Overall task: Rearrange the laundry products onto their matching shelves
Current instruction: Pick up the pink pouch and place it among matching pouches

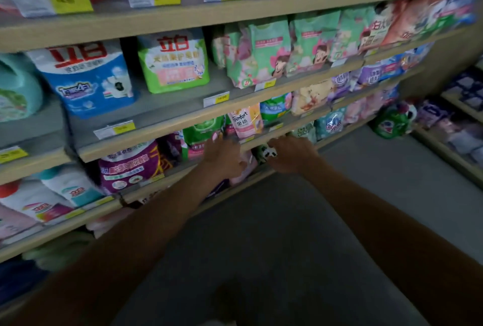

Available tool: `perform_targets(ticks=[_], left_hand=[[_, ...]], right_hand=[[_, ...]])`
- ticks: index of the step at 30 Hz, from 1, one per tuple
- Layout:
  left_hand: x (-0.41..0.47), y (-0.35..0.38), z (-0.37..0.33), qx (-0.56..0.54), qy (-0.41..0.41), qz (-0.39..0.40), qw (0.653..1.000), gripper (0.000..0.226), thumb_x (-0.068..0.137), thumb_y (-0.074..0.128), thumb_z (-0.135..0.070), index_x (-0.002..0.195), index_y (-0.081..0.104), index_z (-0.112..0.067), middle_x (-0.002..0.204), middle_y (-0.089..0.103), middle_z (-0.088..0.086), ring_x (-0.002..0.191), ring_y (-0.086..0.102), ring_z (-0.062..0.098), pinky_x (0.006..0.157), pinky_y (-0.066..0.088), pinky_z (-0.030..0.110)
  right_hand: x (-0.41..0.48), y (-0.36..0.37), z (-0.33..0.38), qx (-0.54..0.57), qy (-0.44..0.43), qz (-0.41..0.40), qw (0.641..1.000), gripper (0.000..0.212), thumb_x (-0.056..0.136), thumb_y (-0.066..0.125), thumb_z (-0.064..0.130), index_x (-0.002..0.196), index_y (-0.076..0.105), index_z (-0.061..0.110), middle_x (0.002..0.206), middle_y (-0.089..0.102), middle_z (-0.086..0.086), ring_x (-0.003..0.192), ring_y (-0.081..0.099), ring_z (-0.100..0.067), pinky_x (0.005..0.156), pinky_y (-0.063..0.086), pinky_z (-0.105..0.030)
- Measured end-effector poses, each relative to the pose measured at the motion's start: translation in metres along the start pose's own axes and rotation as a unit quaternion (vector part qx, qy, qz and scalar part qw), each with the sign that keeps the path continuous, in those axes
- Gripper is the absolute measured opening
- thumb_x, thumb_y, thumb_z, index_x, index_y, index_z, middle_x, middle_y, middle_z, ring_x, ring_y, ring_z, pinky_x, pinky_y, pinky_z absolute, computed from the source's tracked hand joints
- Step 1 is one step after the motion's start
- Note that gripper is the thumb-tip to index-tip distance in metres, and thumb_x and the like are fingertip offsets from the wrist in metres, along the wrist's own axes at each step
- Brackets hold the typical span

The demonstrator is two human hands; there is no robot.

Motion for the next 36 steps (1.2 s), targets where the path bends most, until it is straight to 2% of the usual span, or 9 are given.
perform_targets(ticks=[3, 10, 14, 18, 22, 28, 32, 34, 36], left_hand=[[0.036, 0.007, -0.005, 0.001, 0.008, 0.012, 1.000, 0.049, 0.090, 0.049, -0.046, 0.129, 0.051, -0.016, 0.126, 0.056, 0.012, 0.116, 0.052, 0.030, 0.102, 0.037, 0.044], [0.108, 0.023, 0.001, -0.005, -0.007, 0.006, 1.000, 0.056, 0.089, 0.054, -0.046, 0.133, 0.047, -0.013, 0.125, 0.059, 0.012, 0.115, 0.055, 0.029, 0.101, 0.039, 0.046], [0.140, 0.038, 0.004, 0.015, -0.049, 0.008, 0.999, 0.058, 0.091, 0.051, -0.046, 0.137, 0.043, -0.012, 0.136, 0.050, 0.015, 0.124, 0.048, 0.032, 0.102, 0.038, 0.044], [0.177, 0.061, 0.002, 0.032, -0.098, 0.050, 0.993, 0.053, 0.091, 0.049, -0.046, 0.130, 0.047, -0.010, 0.142, 0.044, 0.016, 0.130, 0.042, 0.035, 0.101, 0.039, 0.044], [0.220, 0.100, -0.003, 0.008, -0.132, 0.070, 0.989, 0.051, 0.090, 0.049, -0.047, 0.124, 0.052, -0.010, 0.132, 0.053, 0.014, 0.119, 0.052, 0.031, 0.098, 0.042, 0.041], [0.286, 0.181, 0.003, -0.025, -0.183, 0.087, 0.979, 0.062, 0.091, 0.045, -0.051, 0.138, 0.037, -0.012, 0.143, 0.041, 0.014, 0.127, 0.043, 0.032, 0.104, 0.031, 0.044], [0.330, 0.221, 0.017, -0.045, -0.220, 0.039, 0.974, 0.066, 0.091, 0.043, -0.052, 0.142, 0.031, -0.011, 0.147, 0.036, 0.014, 0.134, 0.037, 0.032, 0.109, 0.028, 0.045], [0.349, 0.240, 0.027, -0.093, -0.258, 0.015, 0.962, 0.072, 0.092, 0.041, -0.054, 0.146, 0.024, -0.010, 0.151, 0.031, 0.014, 0.138, 0.031, 0.032, 0.113, 0.026, 0.046], [0.364, 0.262, 0.040, -0.188, -0.314, -0.005, 0.931, 0.079, 0.092, 0.042, -0.056, 0.150, 0.017, -0.010, 0.155, 0.026, 0.013, 0.141, 0.028, 0.031, 0.115, 0.026, 0.047]], right_hand=[[0.028, 0.006, -0.018, 0.006, 0.014, 0.025, 1.000, 0.045, 0.094, 0.043, 0.037, 0.134, 0.049, 0.016, 0.138, 0.053, -0.012, 0.126, 0.050, -0.032, 0.102, 0.039, -0.040], [0.099, 0.020, -0.052, 0.011, 0.000, 0.053, 0.999, 0.045, 0.094, 0.043, 0.033, 0.134, 0.047, 0.013, 0.138, 0.052, -0.014, 0.126, 0.049, -0.032, 0.102, 0.039, -0.041], [0.146, 0.039, -0.070, 0.020, -0.037, 0.080, 0.996, 0.046, 0.091, 0.047, 0.035, 0.133, 0.047, 0.015, 0.135, 0.053, -0.012, 0.126, 0.049, -0.030, 0.100, 0.039, -0.040], [0.195, 0.060, -0.088, 0.015, -0.087, 0.077, 0.993, 0.045, 0.092, 0.047, 0.038, 0.130, 0.047, 0.013, 0.130, 0.055, -0.013, 0.122, 0.051, -0.031, 0.098, 0.038, -0.042], [0.247, 0.091, -0.106, 0.004, -0.119, 0.084, 0.989, 0.044, 0.092, 0.046, 0.039, 0.126, 0.050, 0.011, 0.127, 0.057, -0.015, 0.119, 0.053, -0.032, 0.098, 0.039, -0.042], [0.326, 0.158, -0.123, -0.024, -0.144, 0.079, 0.986, 0.049, 0.091, 0.047, 0.040, 0.131, 0.048, 0.012, 0.135, 0.053, -0.016, 0.126, 0.047, -0.033, 0.105, 0.034, -0.044], [0.374, 0.206, -0.131, -0.001, -0.119, 0.080, 0.990, 0.052, 0.092, 0.045, 0.043, 0.132, 0.044, 0.011, 0.135, 0.050, -0.017, 0.126, 0.045, -0.033, 0.103, 0.036, -0.044], [0.396, 0.227, -0.133, 0.037, -0.101, 0.059, 0.992, 0.054, 0.092, 0.046, 0.045, 0.133, 0.042, 0.010, 0.134, 0.049, -0.018, 0.124, 0.046, -0.034, 0.101, 0.039, -0.044], [0.412, 0.240, -0.136, 0.110, -0.067, 0.030, 0.991, 0.061, 0.090, 0.051, 0.045, 0.137, 0.037, 0.008, 0.135, 0.048, -0.018, 0.123, 0.047, -0.035, 0.098, 0.041, -0.043]])
Point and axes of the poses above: each hand's wrist, its own x-axis towards the middle knuckle, its own y-axis out of the palm, z = x × y, the point moved 6 cm from there along x, towards the middle knuckle
